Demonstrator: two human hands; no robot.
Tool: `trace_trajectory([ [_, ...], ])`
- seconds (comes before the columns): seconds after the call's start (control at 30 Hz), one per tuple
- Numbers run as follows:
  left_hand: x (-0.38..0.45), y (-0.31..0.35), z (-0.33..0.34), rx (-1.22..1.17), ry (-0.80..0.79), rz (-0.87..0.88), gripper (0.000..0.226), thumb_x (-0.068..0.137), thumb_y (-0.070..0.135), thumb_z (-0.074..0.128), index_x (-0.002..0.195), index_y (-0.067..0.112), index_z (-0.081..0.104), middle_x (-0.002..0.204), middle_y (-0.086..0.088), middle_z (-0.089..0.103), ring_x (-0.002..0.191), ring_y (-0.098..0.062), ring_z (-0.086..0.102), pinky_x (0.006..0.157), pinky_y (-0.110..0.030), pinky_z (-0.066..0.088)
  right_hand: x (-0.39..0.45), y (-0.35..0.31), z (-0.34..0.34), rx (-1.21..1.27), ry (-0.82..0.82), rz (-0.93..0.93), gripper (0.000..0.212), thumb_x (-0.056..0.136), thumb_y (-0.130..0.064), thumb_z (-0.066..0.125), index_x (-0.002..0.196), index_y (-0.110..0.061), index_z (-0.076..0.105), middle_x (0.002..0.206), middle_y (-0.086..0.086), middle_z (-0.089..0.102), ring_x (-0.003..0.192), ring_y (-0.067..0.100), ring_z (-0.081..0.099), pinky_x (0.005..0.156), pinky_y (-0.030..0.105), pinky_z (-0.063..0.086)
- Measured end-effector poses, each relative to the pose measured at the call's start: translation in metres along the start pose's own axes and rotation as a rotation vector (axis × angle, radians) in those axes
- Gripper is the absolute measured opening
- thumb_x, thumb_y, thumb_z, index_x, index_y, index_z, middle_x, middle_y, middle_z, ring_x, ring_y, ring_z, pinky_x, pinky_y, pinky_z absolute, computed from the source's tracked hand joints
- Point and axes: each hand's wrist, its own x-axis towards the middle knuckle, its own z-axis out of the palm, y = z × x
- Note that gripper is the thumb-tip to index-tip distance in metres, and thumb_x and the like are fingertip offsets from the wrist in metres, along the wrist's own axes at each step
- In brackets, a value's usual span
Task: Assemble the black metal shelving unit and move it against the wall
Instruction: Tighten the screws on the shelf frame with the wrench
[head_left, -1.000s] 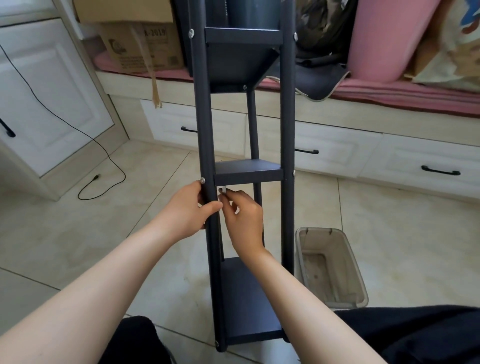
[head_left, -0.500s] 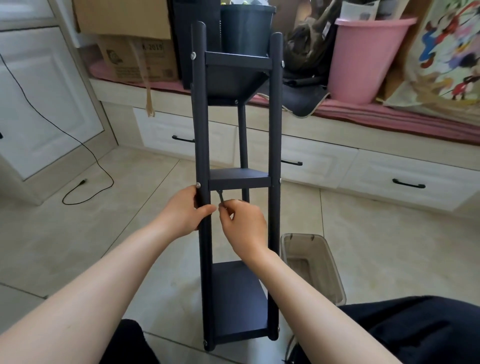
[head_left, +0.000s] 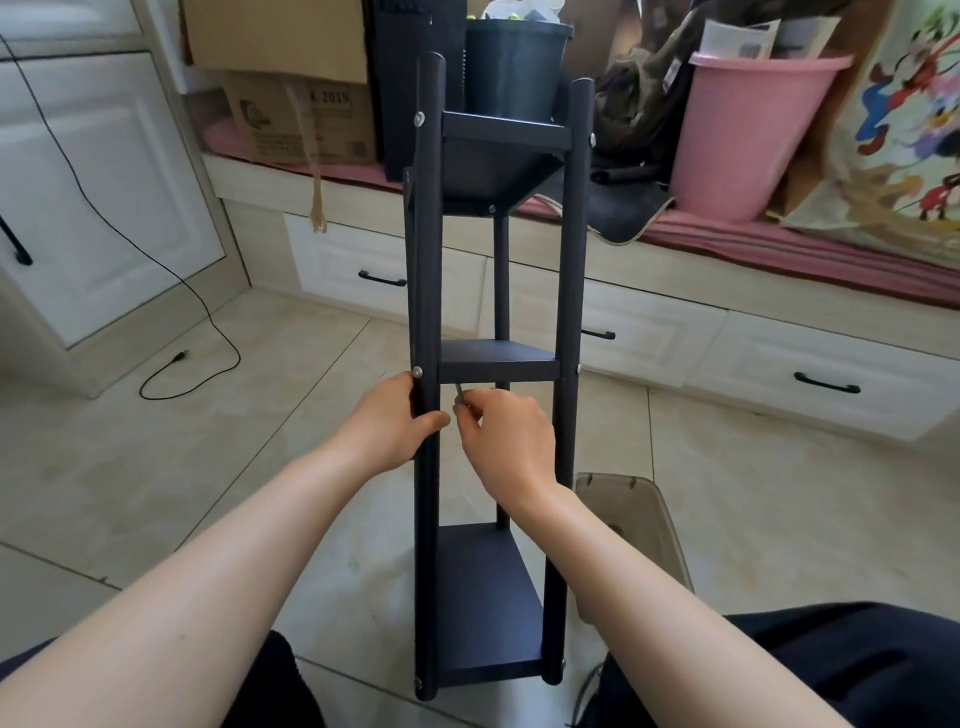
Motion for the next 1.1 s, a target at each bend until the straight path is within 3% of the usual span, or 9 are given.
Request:
trace_trajectory([
  [0.13,0.001,-0.001,0.000,0.002,0.001,-0.006,0.045,0.097,0.021,0.066,0.137,0.008,0.051,0.128,-0.011,0.063,0.115,-0.030,0.062,0.098,-0.047,0.053,-0.001,0.003,0.004,0.001,0.028,-0.026,0.026,0.101,-0.028,0.049,0.098,-0.020,0.073,0.085,-0.003,0.069,0.077,0.017,0.051,0.062,0.029,0.031],
  [0.27,0.003,-0.002,0.000,0.001,0.004,-0.010,0.045,0.096,0.021,0.066,0.137,0.010,0.051,0.126,-0.009,0.064,0.115,-0.029,0.062,0.098,-0.047,0.054,0.000,0.009,0.011,0.012,0.091,-0.096,0.024,0.101,-0.028,0.054,0.109,-0.019,0.074,0.092,-0.003,0.072,0.091,0.020,0.059,0.066,0.030,0.042],
  [0.5,0.003,-0.001,0.002,-0.009,0.007,-0.013,0.042,0.096,0.021,0.066,0.135,0.012,0.053,0.121,-0.007,0.064,0.113,-0.027,0.062,0.097,-0.047,0.054,0.002,0.016,0.029,0.135,0.266,-0.157,0.010,0.091,-0.015,0.069,0.097,-0.011,0.077,0.089,0.001,0.076,0.090,0.026,0.068,0.070,0.033,0.054],
  [0.97,0.008,-0.007,0.005,-0.031,0.016,-0.034,0.029,0.096,0.020,0.066,0.122,0.014,0.056,0.112,-0.004,0.065,0.111,-0.026,0.063,0.097,-0.046,0.054,0.011,0.016,0.061,0.292,0.395,-0.191,0.010,0.086,-0.012,0.069,0.079,-0.007,0.075,0.078,0.001,0.073,0.085,0.019,0.062,0.069,0.016,0.036],
  [1.1,0.009,-0.008,0.005,-0.041,0.020,-0.044,0.025,0.096,0.019,0.067,0.118,0.016,0.056,0.110,-0.003,0.066,0.109,-0.025,0.064,0.097,-0.047,0.054,0.017,0.016,0.067,0.339,0.371,-0.200,0.010,0.088,-0.010,0.069,0.082,-0.006,0.077,0.080,0.003,0.074,0.087,0.022,0.064,0.070,0.026,0.048],
])
